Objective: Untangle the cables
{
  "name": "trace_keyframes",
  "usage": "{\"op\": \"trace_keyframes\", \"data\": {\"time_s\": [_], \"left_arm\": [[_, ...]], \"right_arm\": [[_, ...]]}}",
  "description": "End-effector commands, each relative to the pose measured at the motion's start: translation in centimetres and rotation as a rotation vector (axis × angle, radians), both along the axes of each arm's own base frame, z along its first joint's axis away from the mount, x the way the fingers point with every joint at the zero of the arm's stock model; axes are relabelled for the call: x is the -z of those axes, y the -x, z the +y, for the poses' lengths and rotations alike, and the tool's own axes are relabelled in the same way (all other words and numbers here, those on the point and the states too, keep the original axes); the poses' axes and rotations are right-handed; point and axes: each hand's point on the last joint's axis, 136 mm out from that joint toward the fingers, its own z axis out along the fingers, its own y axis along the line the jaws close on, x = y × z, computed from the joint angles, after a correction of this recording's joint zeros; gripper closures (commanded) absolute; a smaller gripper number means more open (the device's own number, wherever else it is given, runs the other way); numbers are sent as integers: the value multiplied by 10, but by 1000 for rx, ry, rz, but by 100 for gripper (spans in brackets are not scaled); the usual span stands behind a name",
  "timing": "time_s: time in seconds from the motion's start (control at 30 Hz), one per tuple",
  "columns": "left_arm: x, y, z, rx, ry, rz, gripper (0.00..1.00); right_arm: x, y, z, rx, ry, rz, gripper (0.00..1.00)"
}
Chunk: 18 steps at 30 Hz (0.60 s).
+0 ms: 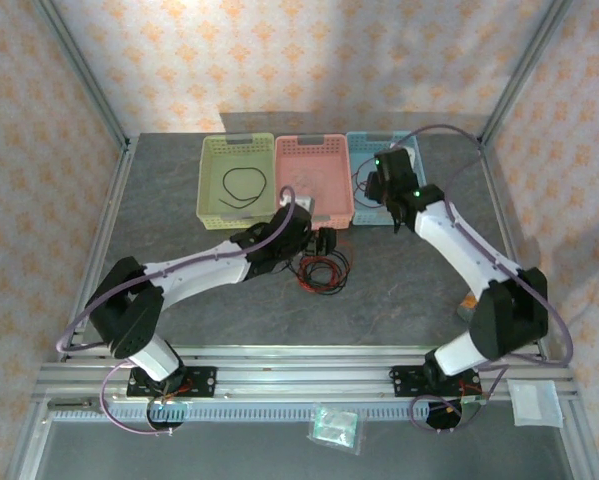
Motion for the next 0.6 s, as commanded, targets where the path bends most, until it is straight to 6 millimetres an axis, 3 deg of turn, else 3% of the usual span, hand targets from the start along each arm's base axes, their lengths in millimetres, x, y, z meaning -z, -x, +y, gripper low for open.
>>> {"op": "trace_keyframes", "data": {"time_s": [0.0, 0.27, 0.43, 0.57], "left_arm": [[8, 12, 10, -72, 45, 19, 11], [28, 38, 0, -89, 138, 51, 11], [39, 41, -3, -115, 205, 84, 11], [40, 40, -6, -102, 203, 83, 11]], "right_arm": [[31, 35, 13, -17, -73, 77, 47], [89, 90, 42, 28, -310, 139, 49], [114, 97, 54, 76, -459, 161, 49], [120, 95, 48, 184, -508, 140, 48]]}}
